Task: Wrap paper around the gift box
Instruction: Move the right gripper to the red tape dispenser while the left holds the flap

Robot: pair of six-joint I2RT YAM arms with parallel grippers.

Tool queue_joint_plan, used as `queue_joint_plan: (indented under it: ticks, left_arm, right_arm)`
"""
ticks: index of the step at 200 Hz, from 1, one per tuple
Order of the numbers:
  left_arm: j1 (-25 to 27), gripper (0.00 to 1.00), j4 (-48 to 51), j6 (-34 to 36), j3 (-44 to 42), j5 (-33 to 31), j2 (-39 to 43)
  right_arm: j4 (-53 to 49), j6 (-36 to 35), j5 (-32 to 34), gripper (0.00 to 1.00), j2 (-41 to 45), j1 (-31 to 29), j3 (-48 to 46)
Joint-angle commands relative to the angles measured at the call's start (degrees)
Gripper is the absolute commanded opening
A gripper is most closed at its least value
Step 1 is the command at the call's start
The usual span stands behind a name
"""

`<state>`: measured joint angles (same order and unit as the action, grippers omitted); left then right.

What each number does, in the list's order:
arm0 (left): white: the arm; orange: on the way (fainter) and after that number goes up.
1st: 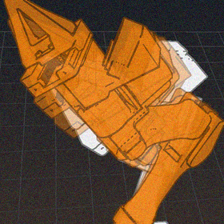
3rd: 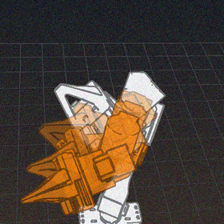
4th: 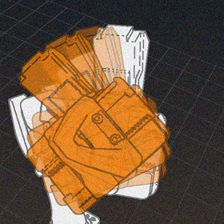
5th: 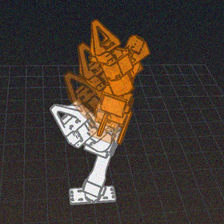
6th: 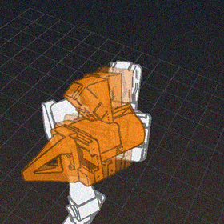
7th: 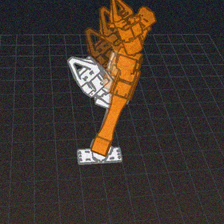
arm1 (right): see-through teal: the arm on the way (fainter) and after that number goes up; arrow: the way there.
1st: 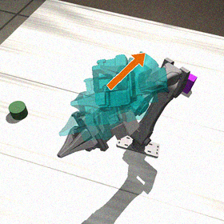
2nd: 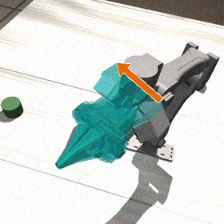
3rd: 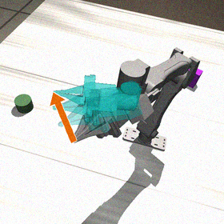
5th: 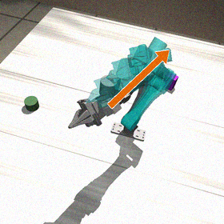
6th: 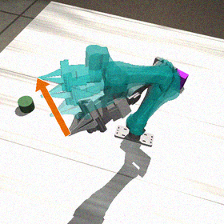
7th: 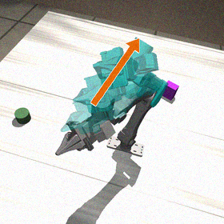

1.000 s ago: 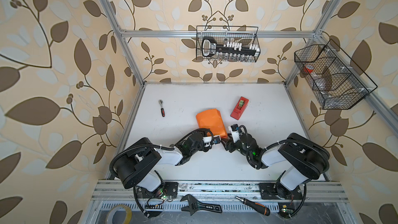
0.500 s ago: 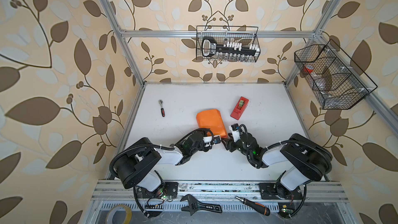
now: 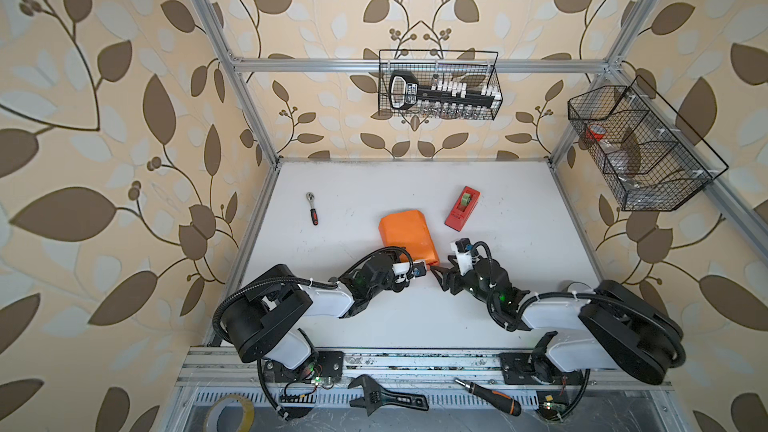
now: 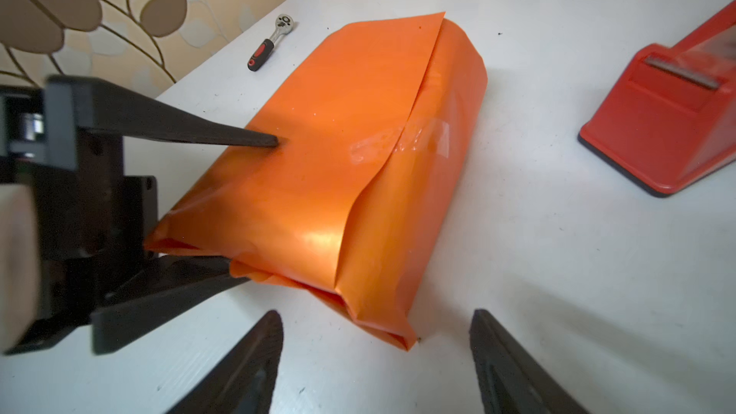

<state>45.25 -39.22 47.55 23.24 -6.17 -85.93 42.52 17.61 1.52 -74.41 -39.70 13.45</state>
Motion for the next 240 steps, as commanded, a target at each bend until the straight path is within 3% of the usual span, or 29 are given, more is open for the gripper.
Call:
queue_joint_plan:
  ticks: [1,40,75,116,169,240]
  left_arm:
    - [-1.0,0.71,6.9,0.9,-0.3,-0.4,-2.2]
    - [-1.0,0.71,6.9,0.9,-0.3,-0.5,-2.2]
    - [-1.0,0.71,7.0,0.7,-0.2,-0.6,-2.4]
    - [-1.0,0.71,7.1,0.8,0.0,-0.7,-2.4]
    - [-1.1,0.71,7.2,0.6,0.0,-0.7,-2.4]
    - [-1.1,0.71,7.3,0.4,0.1,-0.6,-2.3]
  right_arm:
    - [-9.1,0.4,0.0,0.77,7.4,1.8,0.2]
    - [-22.8,8.2,-4.2,0.77,12.9,11.9,8.4]
    - [-30.0,14.8,-14.8,0.72,3.6,21.7,18.7]
    - [-29.8,19.7,-19.7,0.64,-6.9,27.9,26.9]
    - [-30.3,23.2,-25.5,0.51,-18.9,31.4,35.8]
    - [-30.6,25.1,-26.1,0.46,-26.2,31.7,40.8]
